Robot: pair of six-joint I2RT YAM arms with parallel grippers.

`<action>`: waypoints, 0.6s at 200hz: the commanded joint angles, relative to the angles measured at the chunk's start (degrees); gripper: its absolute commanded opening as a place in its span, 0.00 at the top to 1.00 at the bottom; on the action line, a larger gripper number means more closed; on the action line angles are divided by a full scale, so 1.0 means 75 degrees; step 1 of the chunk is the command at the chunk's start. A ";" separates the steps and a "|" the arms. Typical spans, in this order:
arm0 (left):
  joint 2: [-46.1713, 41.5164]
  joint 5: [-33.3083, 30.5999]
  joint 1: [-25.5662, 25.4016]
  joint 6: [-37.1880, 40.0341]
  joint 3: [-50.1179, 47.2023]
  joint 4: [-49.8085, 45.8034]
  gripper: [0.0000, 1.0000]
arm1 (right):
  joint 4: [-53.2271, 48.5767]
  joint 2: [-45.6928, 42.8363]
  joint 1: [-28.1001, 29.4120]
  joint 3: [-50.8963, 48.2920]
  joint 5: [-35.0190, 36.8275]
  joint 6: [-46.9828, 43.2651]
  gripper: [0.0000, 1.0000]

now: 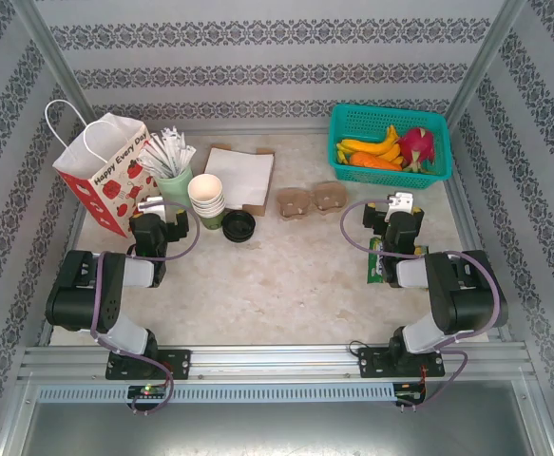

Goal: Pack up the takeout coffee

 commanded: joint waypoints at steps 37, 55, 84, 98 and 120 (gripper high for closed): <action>-0.0009 -0.0060 -0.0069 0.0099 0.0077 0.0048 0.01 | 0.0028 -0.0115 0.0019 0.0025 -0.0064 0.0190 0.02; 0.0007 -0.0062 -0.0069 0.0096 0.0079 0.0048 0.01 | 0.0025 -0.0121 0.0012 0.0034 -0.0076 0.0202 0.02; -0.0002 -0.0061 -0.0069 0.0099 0.0084 0.0036 0.01 | 0.0025 -0.0125 0.0012 0.0022 -0.0076 0.0200 0.02; -0.0003 -0.0060 -0.0069 0.0099 0.0084 0.0036 0.01 | 0.0033 -0.0127 0.0021 0.0022 -0.0076 0.0190 0.02; -0.0004 -0.0063 -0.0069 0.0099 0.0084 0.0047 0.01 | 0.0037 -0.0133 0.0011 0.0022 -0.0076 0.0192 0.02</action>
